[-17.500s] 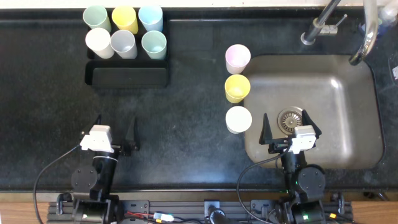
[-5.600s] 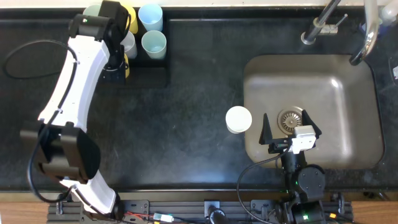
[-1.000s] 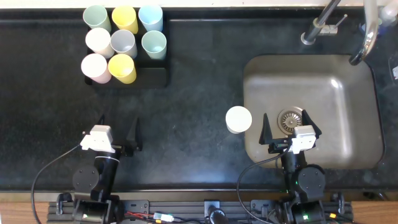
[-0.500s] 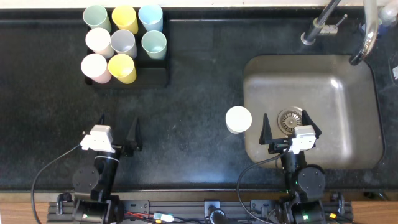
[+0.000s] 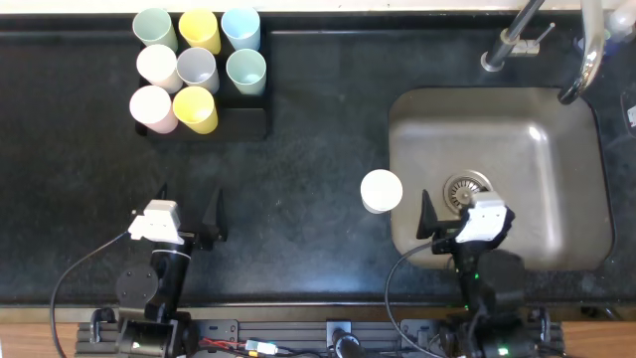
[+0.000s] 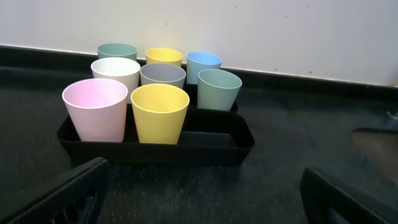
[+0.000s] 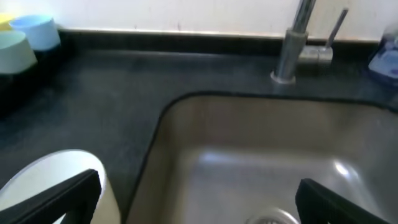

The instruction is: Store Cups

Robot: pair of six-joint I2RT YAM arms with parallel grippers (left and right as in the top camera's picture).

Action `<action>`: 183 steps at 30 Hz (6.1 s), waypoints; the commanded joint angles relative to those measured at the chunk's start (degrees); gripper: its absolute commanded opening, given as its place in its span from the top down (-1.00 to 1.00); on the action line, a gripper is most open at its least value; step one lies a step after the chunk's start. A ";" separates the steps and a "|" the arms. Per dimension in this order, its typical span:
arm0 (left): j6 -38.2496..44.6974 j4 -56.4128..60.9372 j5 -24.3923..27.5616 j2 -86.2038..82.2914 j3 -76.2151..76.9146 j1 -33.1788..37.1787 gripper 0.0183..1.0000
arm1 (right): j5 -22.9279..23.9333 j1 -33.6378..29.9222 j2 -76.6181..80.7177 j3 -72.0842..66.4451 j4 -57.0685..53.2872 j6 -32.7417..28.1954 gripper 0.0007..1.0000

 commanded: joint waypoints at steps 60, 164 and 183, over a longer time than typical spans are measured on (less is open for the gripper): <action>1.05 -0.13 0.94 -0.59 -0.07 0.31 -1.00 | -20.00 3.98 79.38 52.17 -37.20 4.24 -0.06; 1.05 -0.11 0.94 -0.59 -0.07 0.31 -1.00 | -5.03 30.93 127.80 120.54 -40.87 24.85 0.90; 1.05 -0.13 0.94 -0.59 -0.07 0.31 -1.00 | -5.44 29.55 118.79 120.63 -40.17 22.10 -0.26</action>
